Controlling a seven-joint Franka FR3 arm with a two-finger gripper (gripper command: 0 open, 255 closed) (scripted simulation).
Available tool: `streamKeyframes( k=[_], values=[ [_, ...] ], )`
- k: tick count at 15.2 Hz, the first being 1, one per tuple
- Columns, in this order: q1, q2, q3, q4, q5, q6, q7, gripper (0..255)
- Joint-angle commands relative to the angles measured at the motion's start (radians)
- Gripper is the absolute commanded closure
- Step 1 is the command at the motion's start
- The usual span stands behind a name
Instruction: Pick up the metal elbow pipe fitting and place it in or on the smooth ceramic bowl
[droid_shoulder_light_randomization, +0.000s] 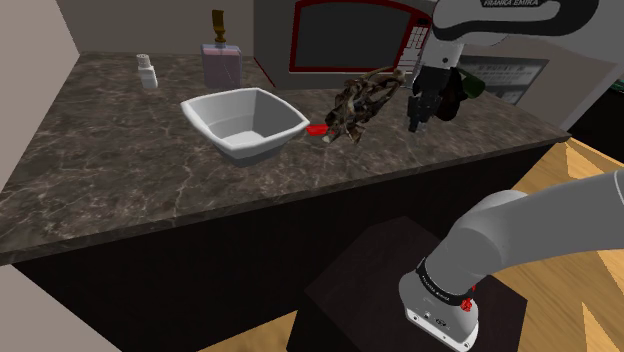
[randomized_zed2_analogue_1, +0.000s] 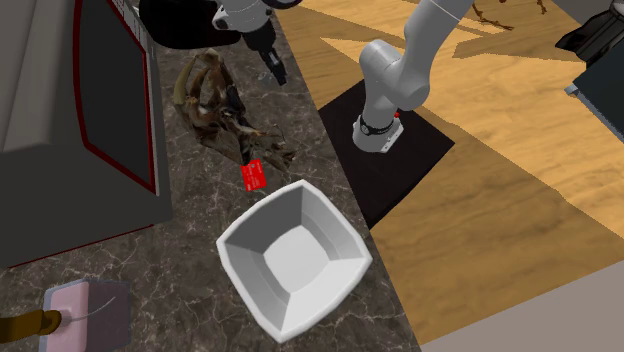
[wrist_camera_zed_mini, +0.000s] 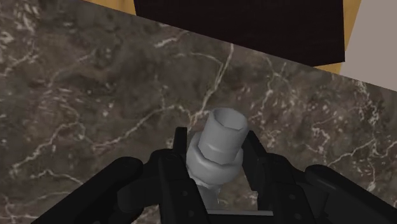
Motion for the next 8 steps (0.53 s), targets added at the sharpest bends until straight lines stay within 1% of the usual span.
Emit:
streamKeyframes(
  k=[1,8],
  values=[
    [0.001,0.001,0.003,0.029,0.002,-0.028,0.000,255],
    [0.006,0.009,0.012,0.129,0.011,-0.120,0.000,255]
  ],
)
